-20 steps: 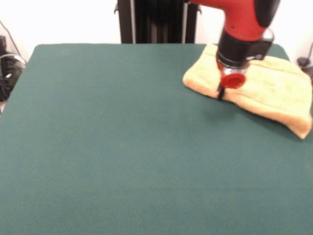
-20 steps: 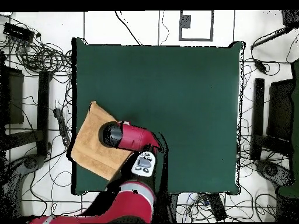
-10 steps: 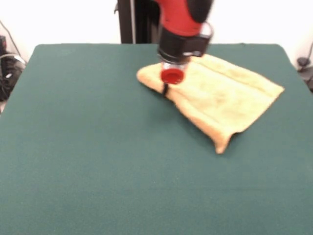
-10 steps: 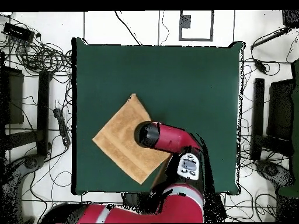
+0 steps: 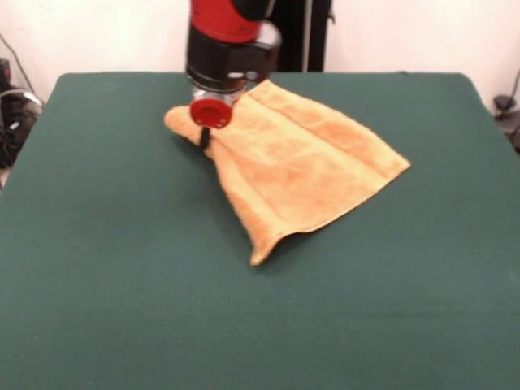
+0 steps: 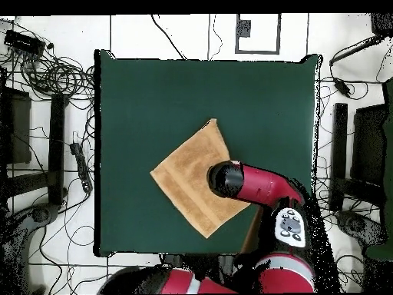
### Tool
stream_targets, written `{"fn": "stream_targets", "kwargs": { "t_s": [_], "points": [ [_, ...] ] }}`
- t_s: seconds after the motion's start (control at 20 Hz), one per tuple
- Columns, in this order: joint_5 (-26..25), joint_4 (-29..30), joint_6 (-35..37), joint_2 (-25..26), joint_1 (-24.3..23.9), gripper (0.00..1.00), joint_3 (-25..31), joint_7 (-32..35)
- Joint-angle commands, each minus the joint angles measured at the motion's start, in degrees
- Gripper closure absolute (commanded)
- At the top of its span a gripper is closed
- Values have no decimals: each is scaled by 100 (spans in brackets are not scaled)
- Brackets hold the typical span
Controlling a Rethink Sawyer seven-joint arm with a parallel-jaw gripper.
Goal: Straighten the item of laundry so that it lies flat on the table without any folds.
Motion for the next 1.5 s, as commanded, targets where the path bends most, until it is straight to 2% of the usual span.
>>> {"fn": "stream_targets", "kwargs": {
  "t_s": [0.05, 0.6, 0.95, 1.3, 1.45, 1.5],
  "points": [
    [-589, -560, 463, 200, -250, 100, 616, -1243],
    [-1369, -1206, 232, 650, -1014, 100, 1005, -1514],
    [-1823, -1500, 694, 407, -1549, 100, 1314, -2069],
    [-2183, -1779, 1278, 276, -2179, 100, 1846, -2709],
    [-2313, -1822, 1232, 253, -2270, 100, 1919, -2716],
    [-2356, -1836, 1216, 245, -2300, 0, 1943, -2718]
  ]
}}
